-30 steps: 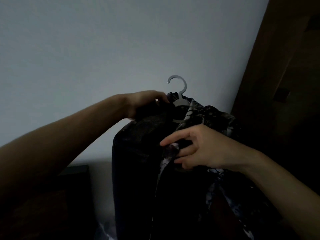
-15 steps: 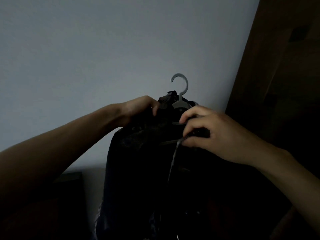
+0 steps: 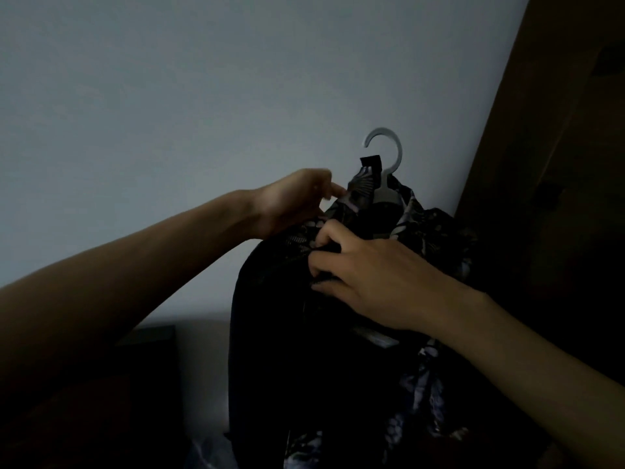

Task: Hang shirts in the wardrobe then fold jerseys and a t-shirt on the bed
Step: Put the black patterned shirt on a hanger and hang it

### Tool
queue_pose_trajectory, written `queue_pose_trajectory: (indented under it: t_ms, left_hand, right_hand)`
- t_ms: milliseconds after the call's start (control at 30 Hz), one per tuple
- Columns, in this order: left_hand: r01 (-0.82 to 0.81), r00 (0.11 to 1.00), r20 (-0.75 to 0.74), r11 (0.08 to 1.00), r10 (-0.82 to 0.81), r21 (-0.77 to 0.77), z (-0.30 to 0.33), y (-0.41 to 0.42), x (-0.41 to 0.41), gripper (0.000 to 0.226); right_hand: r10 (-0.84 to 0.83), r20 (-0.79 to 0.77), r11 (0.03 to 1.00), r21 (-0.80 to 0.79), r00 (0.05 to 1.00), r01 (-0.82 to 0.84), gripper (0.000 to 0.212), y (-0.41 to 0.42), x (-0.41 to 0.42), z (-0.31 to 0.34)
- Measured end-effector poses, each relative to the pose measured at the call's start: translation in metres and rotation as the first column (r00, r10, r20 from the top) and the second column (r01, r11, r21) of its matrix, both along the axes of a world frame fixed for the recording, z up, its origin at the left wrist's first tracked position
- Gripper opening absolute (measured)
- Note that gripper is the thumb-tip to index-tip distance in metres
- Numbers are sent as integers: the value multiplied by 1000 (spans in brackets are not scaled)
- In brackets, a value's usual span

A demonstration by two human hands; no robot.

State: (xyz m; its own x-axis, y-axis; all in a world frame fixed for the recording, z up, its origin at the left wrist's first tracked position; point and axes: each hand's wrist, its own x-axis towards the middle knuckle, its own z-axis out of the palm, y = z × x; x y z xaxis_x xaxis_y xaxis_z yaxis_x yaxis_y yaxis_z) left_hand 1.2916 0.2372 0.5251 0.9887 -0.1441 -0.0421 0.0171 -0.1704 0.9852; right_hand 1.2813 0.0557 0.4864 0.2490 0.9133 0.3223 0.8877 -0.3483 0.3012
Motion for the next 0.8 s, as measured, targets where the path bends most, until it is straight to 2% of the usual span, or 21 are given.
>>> queue_pose_trajectory:
  t_ms: [100,200,267,367,400,533,633,733,800]
  left_hand:
    - [-53,998,49,998,50,46,-6,-1,3,42]
    - [-112,986,146,967,80,228,-12,-3,6,29]
    - [-107,986,154,957,67,271,-11,-1,8,29]
    - [-13,999,47,976,3,217,-8,4,7,55]
    - [18,999,23,977,-23,213,-8,4,4,57]
    - [130,986,-125,983,-113,132,-13,0,1,39]
    - [129,966,-237,988,-107,82,-17,11,3,57]
    - [160,978,-170,954,-119,255,-15,28,-3,51]
    - [155,988,-84,903,-132,401,-14,32,-9,57]
  right_hand:
    - [23,-112,998,60,993,-16,17,-8,0,4]
    - [59,-211,991,127,976,-33,12,-13,3,6]
    - [78,-280,986,165,957,-32,9,-16,5,6]
    - [111,-404,978,209,908,-27,9,-25,4,5]
    - [119,-446,979,203,887,-29,9,-28,2,5]
    - [113,-618,993,83,778,-78,8,-39,-7,11]
    - [137,-689,991,91,711,-103,9,-48,-9,17]
    - [115,-757,993,67,643,-98,8,-65,-5,21]
    - [35,-800,994,-37,600,-107,8,-76,2,26]
